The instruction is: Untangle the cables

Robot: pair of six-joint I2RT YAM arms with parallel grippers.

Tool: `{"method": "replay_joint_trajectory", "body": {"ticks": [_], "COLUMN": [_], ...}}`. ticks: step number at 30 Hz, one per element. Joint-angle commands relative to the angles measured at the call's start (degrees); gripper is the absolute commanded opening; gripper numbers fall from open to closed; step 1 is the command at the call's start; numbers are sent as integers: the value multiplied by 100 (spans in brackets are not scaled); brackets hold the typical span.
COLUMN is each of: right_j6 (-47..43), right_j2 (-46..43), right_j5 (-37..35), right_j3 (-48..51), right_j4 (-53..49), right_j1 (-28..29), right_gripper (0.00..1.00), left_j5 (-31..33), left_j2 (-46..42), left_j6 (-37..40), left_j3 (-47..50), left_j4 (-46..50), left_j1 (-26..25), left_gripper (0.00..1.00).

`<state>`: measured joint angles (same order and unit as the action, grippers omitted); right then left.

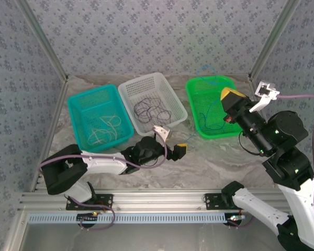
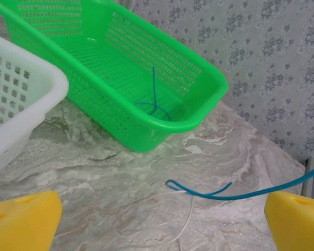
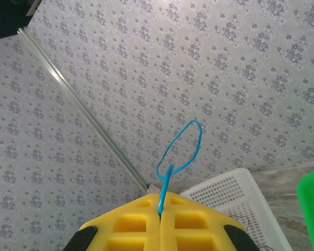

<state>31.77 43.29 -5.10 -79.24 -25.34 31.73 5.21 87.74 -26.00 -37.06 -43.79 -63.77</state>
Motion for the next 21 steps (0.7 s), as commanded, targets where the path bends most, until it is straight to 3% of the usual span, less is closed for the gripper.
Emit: {"method": "replay_joint_trajectory", "body": {"ticks": [1,9,21], "right_j6": [145,383,1117], "right_j2": [-1,39,-58], "right_j5": [-48,130,729], "right_j3": [-143,-110,-49], "right_j4": [365,571,951], "right_j1": [-26,-26,-22], "right_gripper": [0,0,0], "left_j5": [77,439,2002], "left_j2": [130,354,1265], "left_j6": [-4,182,205], "left_j3": [39,-88,-914], "left_j4": [-744,-757,-921], "left_j1": [-148,-294,-294], "left_gripper": [99,99,99]}}
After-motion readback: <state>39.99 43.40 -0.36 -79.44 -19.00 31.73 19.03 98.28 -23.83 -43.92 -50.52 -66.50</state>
